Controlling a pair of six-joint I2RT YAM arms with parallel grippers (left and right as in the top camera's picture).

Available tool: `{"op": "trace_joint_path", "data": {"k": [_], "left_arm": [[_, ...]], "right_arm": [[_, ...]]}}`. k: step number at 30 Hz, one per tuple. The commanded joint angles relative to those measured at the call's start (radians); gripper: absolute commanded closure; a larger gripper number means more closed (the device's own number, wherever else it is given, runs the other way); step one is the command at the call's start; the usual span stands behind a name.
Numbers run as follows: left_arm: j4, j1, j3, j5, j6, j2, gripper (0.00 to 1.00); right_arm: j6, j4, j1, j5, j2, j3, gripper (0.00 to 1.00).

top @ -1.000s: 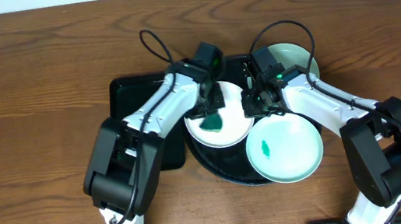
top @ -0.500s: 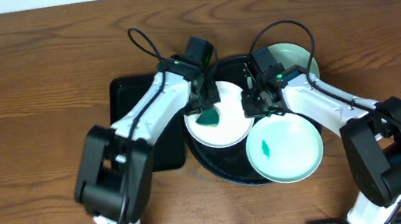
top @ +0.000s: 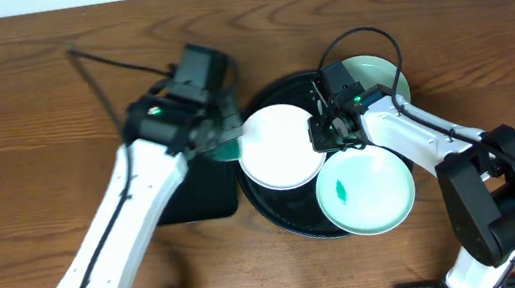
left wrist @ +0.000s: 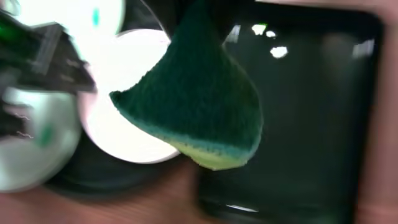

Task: Clean dirty plates on tray and stack at the side
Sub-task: 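Carry the sponge back and lower it into the black tray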

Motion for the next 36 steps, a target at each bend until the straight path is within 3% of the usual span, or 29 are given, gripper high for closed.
{"op": "trace_joint_path", "data": {"k": [1,6,8,11,26,36], "left_arm": [[-0.065,0.068,0.002,-0.172,0.016,-0.053,0.92],[-0.165,0.159,-0.008,-0.171,0.016,-0.063,0.92],[-0.168,0.178,-0.044,-0.168,0.02,-0.063,0.92],[-0.14,0.178,-0.094,-0.168,0.029,-0.061,0.92],[0.102,0.178,-0.305,-0.168,0.016,-0.049,0.92],[0.249,0.178,-0.415,-0.167,0.107,0.074,0.92]], "right_arm": [[-0.008,0.003,0.01,-0.008,-0.003,-0.006,0.83],[-0.009,0.003,0.01,-0.008,-0.003,-0.006,0.74],[-0.009,0.003,0.01,-0.007,-0.003,-0.006,0.66],[-0.009,0.003,0.01,-0.007,-0.003,-0.006,0.61],[-0.009,0.002,0.01,-0.007,-0.003,-0.006,0.58],[-0.009,-0.005,0.01,-0.007,-0.003,-0.006,0.57]]}}
